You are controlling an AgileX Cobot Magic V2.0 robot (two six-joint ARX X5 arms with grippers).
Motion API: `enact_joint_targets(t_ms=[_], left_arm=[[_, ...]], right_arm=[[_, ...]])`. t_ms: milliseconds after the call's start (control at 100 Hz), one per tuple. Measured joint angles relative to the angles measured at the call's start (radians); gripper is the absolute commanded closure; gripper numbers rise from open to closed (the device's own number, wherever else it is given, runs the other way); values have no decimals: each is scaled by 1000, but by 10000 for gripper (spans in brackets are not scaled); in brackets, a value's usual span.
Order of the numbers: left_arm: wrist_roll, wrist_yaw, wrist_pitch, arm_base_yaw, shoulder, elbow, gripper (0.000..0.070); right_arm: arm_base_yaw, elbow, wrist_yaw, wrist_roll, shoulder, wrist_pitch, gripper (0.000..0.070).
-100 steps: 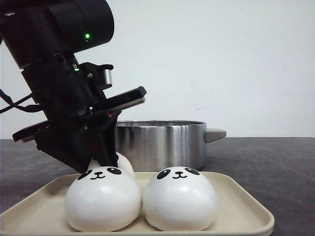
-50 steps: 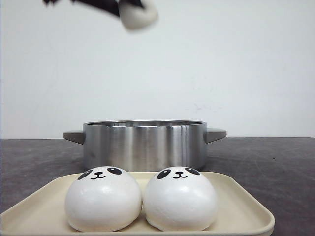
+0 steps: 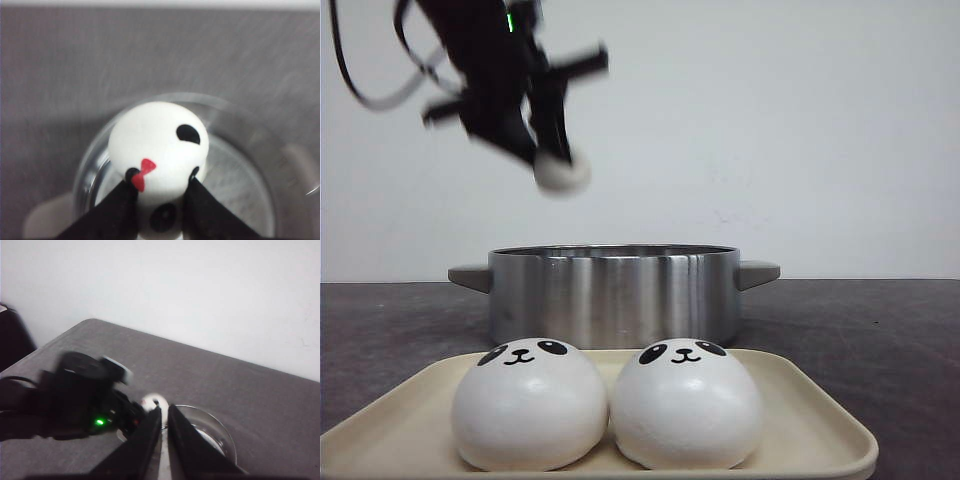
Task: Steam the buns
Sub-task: 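Carry the bun with the left gripper into the pot and release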
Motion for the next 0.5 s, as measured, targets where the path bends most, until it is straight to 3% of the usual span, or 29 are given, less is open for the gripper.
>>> enact_joint_targets(t_ms=[70, 130, 180, 270, 320, 360, 500], left_arm=[[0, 48, -9, 2, 46, 0, 687], [1, 61, -15, 0, 72, 0, 614], [4, 63, -27, 0, 87, 0, 483], [4, 62, -36, 0, 102, 0, 162], [6, 58, -39, 1, 105, 0, 53], [7, 49, -39, 1, 105, 0, 20], [9, 47, -43, 1, 105, 0, 21]], right_arm=[[0, 0, 0, 0, 0, -14, 687], [0, -1, 0, 0, 0, -24, 687], [0, -1, 0, 0, 0, -34, 687], [0, -1, 0, 0, 0, -47, 687], [0, -1, 0, 0, 0, -52, 687], [0, -1, 0, 0, 0, -58, 687], [0, -1, 0, -2, 0, -73, 687]])
